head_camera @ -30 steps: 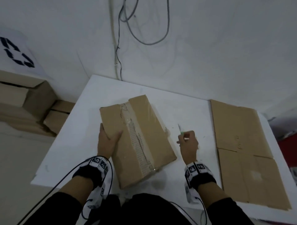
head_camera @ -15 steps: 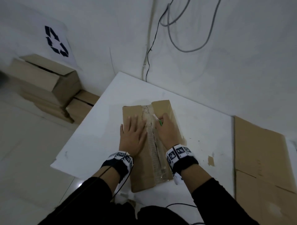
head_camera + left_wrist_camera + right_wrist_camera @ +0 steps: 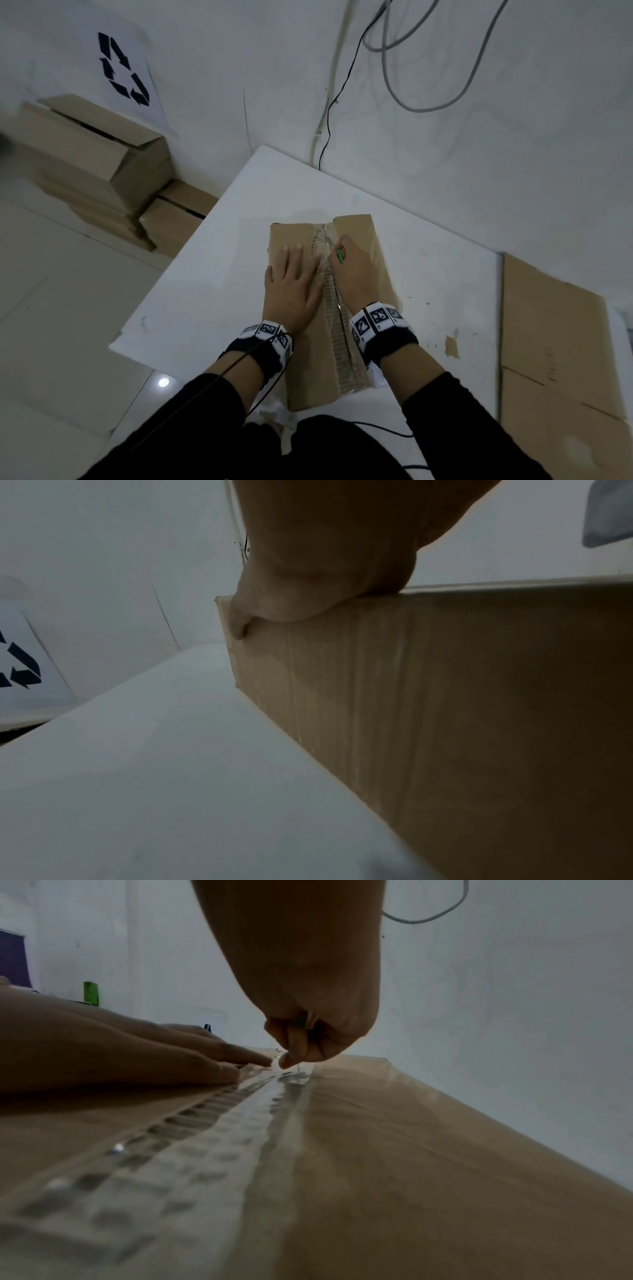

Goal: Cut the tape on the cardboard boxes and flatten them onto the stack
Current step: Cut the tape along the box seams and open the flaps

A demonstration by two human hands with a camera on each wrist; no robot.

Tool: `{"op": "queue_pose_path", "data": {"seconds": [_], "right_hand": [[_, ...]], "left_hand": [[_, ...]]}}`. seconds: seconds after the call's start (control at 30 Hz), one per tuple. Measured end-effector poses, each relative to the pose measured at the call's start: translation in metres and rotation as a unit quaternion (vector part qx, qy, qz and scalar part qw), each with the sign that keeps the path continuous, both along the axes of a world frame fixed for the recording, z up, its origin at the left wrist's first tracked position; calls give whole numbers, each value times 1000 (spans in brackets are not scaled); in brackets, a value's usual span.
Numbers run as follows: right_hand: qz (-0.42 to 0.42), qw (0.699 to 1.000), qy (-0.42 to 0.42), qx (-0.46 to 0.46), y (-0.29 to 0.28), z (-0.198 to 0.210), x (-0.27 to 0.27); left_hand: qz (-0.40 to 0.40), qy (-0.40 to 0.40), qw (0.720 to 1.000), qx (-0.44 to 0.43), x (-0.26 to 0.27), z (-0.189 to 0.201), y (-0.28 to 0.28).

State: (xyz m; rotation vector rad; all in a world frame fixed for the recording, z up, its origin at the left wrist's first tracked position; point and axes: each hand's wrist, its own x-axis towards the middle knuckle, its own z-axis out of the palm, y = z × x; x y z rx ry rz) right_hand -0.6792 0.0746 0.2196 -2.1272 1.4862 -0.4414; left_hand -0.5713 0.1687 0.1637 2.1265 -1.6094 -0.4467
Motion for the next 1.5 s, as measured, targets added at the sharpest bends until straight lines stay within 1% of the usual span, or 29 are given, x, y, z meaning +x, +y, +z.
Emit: {"op": "queue_pose_path", "data": {"seconds": [0.17, 0.27, 0.4, 0.6, 0.83, 0.9, 1.03, 1.23, 1.43, 1.5], "right_hand": [[0, 1000, 14, -11, -9, 0, 11], [1, 1000, 6, 0, -9, -2, 9], [4, 1000, 15, 15, -2, -8, 5], [14, 998, 62, -6, -4, -3, 6], [-12, 998, 52, -14, 14, -10, -5], [-1, 999, 52, -13, 11, -9, -3], [8, 996, 84, -14, 14, -8, -2], [0, 992, 123, -6, 35, -11, -9], [-12, 994, 110, 18, 44, -5, -18], [-4, 991, 129, 22, 54, -6, -24]], "left_hand": [[0, 4, 1000, -5, 0, -1, -1], [-1, 0, 1000, -8, -1, -3, -1], [2, -4, 1000, -11, -1, -4, -2], [1, -6, 1000, -11, -1, -5, -3], [1, -13, 1000, -14, -2, -6, -4], [1, -16, 1000, -17, -2, -6, -4], [3, -13, 1000, -14, -2, -6, -4], [1, -17, 1000, -10, -1, -5, -4], [-9, -17, 1000, -13, -1, -3, -3], [-14, -17, 1000, -20, -1, -4, -3]]}}
